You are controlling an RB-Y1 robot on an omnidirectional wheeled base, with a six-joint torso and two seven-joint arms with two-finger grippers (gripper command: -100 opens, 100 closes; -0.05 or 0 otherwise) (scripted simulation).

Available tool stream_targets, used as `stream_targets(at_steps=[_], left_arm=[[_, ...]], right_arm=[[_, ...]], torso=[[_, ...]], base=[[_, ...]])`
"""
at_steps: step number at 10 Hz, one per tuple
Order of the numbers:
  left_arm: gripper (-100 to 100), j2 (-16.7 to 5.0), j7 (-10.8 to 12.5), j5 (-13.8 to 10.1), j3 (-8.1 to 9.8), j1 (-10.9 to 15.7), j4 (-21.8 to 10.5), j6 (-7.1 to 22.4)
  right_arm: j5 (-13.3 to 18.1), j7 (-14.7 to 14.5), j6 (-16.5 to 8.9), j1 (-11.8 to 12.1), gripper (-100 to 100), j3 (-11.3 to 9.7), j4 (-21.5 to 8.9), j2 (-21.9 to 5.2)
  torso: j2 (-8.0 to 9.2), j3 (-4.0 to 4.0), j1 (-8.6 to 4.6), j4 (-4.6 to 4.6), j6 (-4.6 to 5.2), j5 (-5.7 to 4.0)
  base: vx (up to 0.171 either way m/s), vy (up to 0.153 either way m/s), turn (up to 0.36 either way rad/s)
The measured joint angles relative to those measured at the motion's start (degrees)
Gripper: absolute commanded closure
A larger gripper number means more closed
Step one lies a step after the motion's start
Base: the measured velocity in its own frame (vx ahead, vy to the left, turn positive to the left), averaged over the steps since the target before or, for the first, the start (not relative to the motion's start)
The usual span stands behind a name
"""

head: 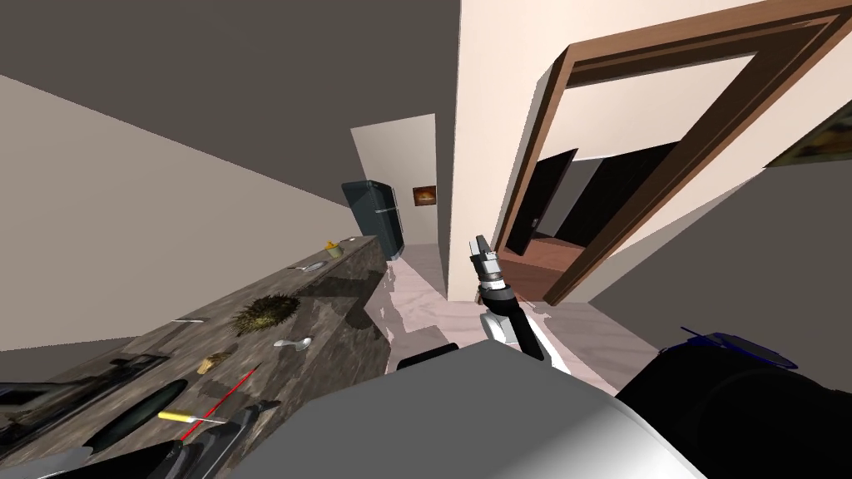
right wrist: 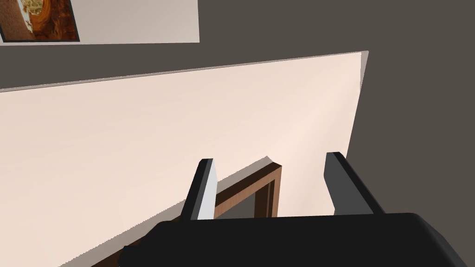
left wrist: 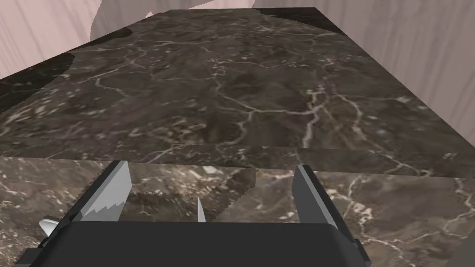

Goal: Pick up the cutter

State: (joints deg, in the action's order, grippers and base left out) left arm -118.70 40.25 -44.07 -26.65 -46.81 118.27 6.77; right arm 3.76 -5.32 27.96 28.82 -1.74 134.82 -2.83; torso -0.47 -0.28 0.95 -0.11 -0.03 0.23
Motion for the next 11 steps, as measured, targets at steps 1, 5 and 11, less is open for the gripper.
stream_targets(at_steps=[1, 5, 11], left_arm=[[-100, -0.59, 0.31, -0.88, 0.99, -1.32, -0.23, 0.12], [-100, -4.78, 3.11, -3.22, 0.26, -3.51, -1.30, 1.23], [-100, -2.39, 2.77, -2.35, -0.54, -4.49, -3.40, 1.48]], right_arm=[[0.00, 0.00, 0.00, 0.00, 0, -0.01, 0.00, 0.01], [0.00, 0.00, 0.00, 0.00, 0, 0.00, 0.00, 0.00], [0.00, 0.00, 0.00, -0.01, 0, -0.03, 0.00, 0.03]], torso=[[0.11, 0.05, -0.20, 0.02, 0.00, -0.01], [0.02, 0.01, 0.16, 0.00, -0.01, 0.05], [0.47, 0.27, -1.02, 0.11, -0.01, -0.21]], base=[[0.100, 0.169, -0.015], [0.131, 0.243, -0.033], [0.029, 0.008, -0.026]])
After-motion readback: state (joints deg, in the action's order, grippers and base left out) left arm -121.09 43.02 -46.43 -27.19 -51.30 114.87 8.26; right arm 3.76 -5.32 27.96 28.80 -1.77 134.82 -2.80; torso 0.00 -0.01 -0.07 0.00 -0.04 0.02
